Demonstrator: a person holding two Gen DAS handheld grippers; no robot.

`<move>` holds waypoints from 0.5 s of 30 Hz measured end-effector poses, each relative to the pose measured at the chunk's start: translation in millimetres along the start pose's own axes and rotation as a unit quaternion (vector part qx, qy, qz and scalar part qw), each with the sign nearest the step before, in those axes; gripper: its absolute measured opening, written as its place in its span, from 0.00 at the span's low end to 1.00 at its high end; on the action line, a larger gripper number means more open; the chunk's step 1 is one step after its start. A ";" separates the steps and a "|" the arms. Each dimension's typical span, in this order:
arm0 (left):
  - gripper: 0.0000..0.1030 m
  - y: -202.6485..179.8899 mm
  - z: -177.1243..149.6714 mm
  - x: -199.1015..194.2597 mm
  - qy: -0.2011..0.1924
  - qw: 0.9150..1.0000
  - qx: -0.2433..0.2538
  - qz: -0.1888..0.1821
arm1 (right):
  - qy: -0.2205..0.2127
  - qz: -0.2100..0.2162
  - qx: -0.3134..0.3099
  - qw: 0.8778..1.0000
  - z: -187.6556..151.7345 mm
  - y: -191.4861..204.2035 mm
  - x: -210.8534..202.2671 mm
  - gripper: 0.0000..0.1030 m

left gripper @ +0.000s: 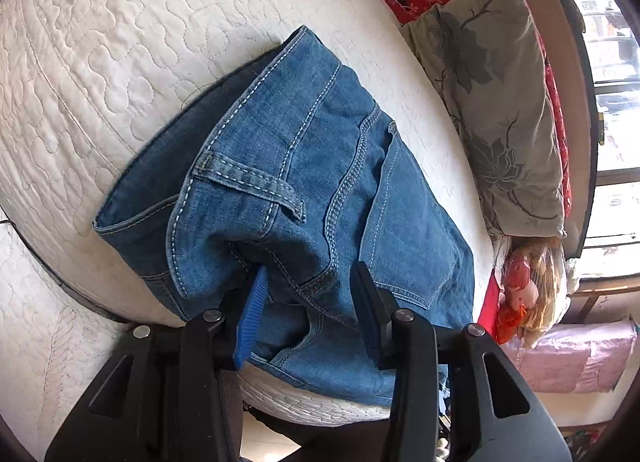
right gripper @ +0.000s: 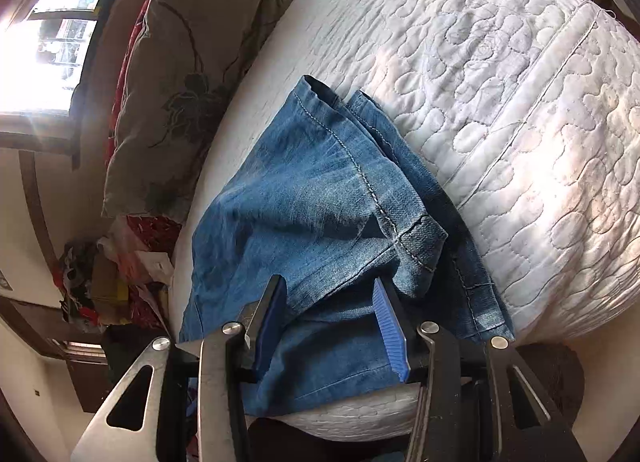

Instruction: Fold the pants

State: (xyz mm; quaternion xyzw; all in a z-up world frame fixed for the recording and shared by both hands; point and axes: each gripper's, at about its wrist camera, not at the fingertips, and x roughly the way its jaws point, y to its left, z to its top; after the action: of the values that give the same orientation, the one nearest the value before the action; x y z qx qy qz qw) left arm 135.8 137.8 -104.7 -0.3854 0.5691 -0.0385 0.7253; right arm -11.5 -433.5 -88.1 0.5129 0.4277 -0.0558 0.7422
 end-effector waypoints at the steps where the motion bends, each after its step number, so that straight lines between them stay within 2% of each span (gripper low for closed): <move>1: 0.39 -0.7 2.5 4.6 0.003 1.000 -0.004 0.004 | 0.002 -0.003 0.007 1.000 1.6 -0.3 3.3 0.46; 3: 0.39 -4.5 7.6 11.4 0.004 1.000 -0.003 0.024 | 0.002 -0.005 0.020 1.000 6.2 -0.2 9.3 0.46; 4: 0.39 -8.7 10.4 13.6 0.001 0.999 0.002 0.035 | 0.000 -0.005 0.022 1.000 8.4 0.3 12.6 0.43; 5: 0.37 -14.7 13.4 14.7 -0.005 0.999 0.013 0.052 | -0.003 -0.009 0.022 1.000 11.0 0.7 16.0 0.30; 6: 0.23 -22.4 17.2 14.7 -0.015 0.997 0.025 0.071 | -0.004 -0.010 0.023 1.000 13.7 0.9 19.7 0.11; 8: 0.09 -39.9 27.2 9.6 -0.030 0.994 0.055 0.085 | -0.004 0.007 0.029 1.000 21.6 3.4 22.7 0.08; 12: 0.07 -67.3 30.9 -38.2 -0.069 0.992 0.093 0.045 | -0.046 0.079 -0.002 0.996 20.1 32.4 -8.3 0.07; 15: 0.07 -68.5 8.7 -78.3 -0.107 0.983 0.145 0.032 | -0.053 0.112 -0.041 0.992 -3.4 43.4 -38.8 0.07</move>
State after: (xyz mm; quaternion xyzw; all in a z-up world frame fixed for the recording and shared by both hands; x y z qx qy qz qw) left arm 142.1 133.1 -0.6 -0.2598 0.4889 -0.0555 0.8309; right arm -15.2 -424.3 -30.6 0.5230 0.3301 0.0180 0.7856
